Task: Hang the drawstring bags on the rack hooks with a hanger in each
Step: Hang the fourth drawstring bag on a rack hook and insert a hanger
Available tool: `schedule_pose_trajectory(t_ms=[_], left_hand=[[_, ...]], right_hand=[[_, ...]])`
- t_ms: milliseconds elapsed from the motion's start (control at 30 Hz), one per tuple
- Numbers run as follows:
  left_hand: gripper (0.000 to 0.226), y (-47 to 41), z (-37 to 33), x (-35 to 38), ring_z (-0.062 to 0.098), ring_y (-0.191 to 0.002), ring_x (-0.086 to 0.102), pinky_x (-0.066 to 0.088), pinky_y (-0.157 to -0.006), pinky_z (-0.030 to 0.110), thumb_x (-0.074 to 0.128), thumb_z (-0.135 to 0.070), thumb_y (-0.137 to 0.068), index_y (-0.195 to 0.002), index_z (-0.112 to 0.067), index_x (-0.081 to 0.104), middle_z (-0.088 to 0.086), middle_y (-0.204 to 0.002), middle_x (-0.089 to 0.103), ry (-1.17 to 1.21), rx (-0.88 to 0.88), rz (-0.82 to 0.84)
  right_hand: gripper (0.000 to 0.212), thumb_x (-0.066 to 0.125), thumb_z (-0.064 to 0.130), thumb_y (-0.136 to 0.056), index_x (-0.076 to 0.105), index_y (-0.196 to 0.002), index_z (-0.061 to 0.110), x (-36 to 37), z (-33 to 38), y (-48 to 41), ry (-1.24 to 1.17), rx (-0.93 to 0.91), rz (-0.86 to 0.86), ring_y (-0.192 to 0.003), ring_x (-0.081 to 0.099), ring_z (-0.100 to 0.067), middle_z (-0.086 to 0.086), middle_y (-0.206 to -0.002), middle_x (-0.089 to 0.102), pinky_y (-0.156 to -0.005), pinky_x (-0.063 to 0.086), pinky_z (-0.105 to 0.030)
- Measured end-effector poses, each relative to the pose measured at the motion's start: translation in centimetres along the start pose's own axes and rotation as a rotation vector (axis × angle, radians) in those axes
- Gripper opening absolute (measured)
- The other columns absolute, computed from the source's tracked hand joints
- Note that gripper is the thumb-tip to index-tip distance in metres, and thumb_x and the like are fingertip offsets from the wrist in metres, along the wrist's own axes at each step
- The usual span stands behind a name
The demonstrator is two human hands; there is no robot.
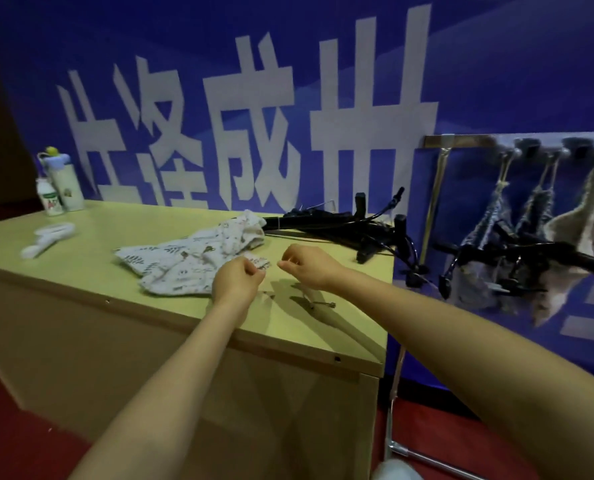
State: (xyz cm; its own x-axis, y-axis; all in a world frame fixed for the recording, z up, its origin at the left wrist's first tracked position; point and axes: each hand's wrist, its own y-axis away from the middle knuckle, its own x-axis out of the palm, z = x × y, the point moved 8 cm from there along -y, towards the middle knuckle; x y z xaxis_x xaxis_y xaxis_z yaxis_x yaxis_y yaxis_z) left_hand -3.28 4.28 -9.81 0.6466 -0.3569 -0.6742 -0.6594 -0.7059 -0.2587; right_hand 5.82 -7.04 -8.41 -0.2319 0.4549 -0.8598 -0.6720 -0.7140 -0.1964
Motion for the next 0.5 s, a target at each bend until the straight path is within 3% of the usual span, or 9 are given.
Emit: schedule_pose_trajectory(t_ms=[100, 167, 267, 367, 433, 500], left_hand=[[0.018, -0.6, 2.8, -1.8, 0.027, -0.092, 0.058, 0.049, -0.078, 0.037, 0.066, -0.027, -0.086, -0.088, -0.011, 0.056, 0.006, -0.090, 0.062, -0.083, -0.028, -0.179], [0.039, -0.9, 4.3, -2.8, 0.032, -0.113, 0.051, 0.043, -0.094, 0.043, 0.070, -0.029, -0.082, -0.109, -0.005, 0.055, 0.014, -0.113, 0.059, -0.158, -0.058, -0.309], [0.063, -2.3, 6.4, -2.9, 0.036, -0.124, 0.040, 0.033, -0.103, 0.043, 0.073, -0.036, -0.077, -0.122, 0.000, 0.047, 0.020, -0.129, 0.049, -0.240, -0.154, -0.294], [0.046, -4.2, 7.2, -1.9, 0.033, -0.117, 0.049, 0.036, -0.098, 0.041, 0.065, -0.041, -0.082, -0.115, -0.009, 0.058, 0.015, -0.120, 0.059, -0.389, -0.154, -0.192], [0.027, -5.0, 6.7, -1.8, 0.029, -0.101, 0.059, 0.044, -0.089, 0.038, 0.056, -0.035, -0.090, -0.104, -0.014, 0.066, 0.010, -0.102, 0.068, -0.447, -0.105, -0.183], [0.023, -5.5, 6.2, -2.5, 0.029, -0.086, 0.064, 0.050, -0.076, 0.034, 0.048, -0.027, -0.095, -0.098, -0.015, 0.068, 0.010, -0.090, 0.069, -0.431, -0.076, -0.231]], right_hand=[[0.036, 0.049, 0.040, -0.096, 0.056, -0.120, 0.014, 2.2, 0.1, -1.1, -0.041, 0.030, 0.016, -0.103, 0.059, -0.022, -0.008, -0.118, 0.063, -0.087, 0.051, -0.037], [0.036, 0.049, 0.039, -0.096, 0.055, -0.120, 0.014, 3.3, 0.2, -1.7, -0.047, 0.041, 0.022, -0.102, 0.060, -0.023, -0.008, -0.118, 0.062, -0.087, 0.052, -0.038], [0.037, 0.049, 0.040, -0.095, 0.055, -0.121, 0.015, 4.4, 0.4, -2.8, -0.055, 0.054, 0.017, -0.101, 0.060, -0.023, -0.009, -0.118, 0.062, -0.087, 0.053, -0.041], [0.037, 0.048, 0.040, -0.096, 0.054, -0.121, 0.014, 5.0, 0.7, -3.6, -0.055, 0.048, 0.013, -0.102, 0.060, -0.024, -0.009, -0.118, 0.063, -0.088, 0.052, -0.041], [0.037, 0.047, 0.039, -0.096, 0.054, -0.121, 0.012, 4.9, 1.1, -3.9, -0.060, 0.031, -0.001, -0.099, 0.060, -0.025, -0.010, -0.116, 0.063, -0.085, 0.053, -0.041], [0.037, 0.047, 0.038, -0.096, 0.054, -0.120, 0.011, 4.7, 1.3, -4.4, -0.086, 0.029, -0.017, -0.097, 0.061, -0.025, -0.009, -0.114, 0.064, -0.084, 0.053, -0.042]])
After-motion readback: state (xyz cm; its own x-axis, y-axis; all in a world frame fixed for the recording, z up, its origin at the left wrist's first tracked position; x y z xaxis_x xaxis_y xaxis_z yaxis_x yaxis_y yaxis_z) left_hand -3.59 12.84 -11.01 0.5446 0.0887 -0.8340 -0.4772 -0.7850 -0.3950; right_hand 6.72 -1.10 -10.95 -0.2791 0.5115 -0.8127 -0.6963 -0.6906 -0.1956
